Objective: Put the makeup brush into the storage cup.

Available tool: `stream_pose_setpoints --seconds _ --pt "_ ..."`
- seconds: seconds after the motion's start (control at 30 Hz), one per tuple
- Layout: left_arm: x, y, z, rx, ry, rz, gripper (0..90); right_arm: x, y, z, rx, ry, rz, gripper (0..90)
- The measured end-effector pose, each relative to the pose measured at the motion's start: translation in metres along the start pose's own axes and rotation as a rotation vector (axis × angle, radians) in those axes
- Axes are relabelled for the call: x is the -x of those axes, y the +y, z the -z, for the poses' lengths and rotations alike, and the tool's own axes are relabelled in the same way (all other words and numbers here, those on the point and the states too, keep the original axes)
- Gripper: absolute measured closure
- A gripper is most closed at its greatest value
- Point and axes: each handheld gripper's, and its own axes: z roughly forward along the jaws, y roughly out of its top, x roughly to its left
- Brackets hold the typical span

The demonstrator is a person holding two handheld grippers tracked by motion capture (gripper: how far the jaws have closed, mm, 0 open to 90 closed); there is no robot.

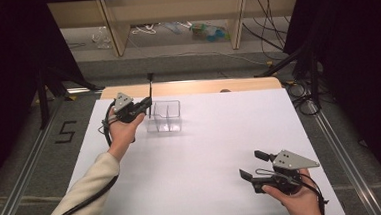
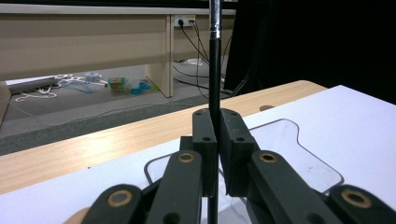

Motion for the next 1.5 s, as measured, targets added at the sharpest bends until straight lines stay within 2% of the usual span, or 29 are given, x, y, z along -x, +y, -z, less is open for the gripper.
stream_pose_setpoints --seconds 0.77,1.37,1.43,1.5 --pt "0.0009 -0.0083 -0.0035 -0.029 0.001 -0.003 85.3 0.0001 -0.0001 0.0 0.001 0.0 0.0 18.8" --pt "-0.0021 -0.0068 -0.0017 -0.038 0.001 0.021 84.6 -0.0002 -0.0003 -0.0008 0.005 -0.004 0.0 18.9" --pt "-0.0018 -0.0054 0.001 -0.042 -0.009 0.032 79.8 -0.0002 -0.0001 0.0 -0.003 0.001 -0.001 18.9" --pt "-0.0013 -0.0037 0.0058 -0.035 -0.004 0.046 64.5 0.0003 -0.0003 -0.0001 0.004 -0.001 0.007 19.0"
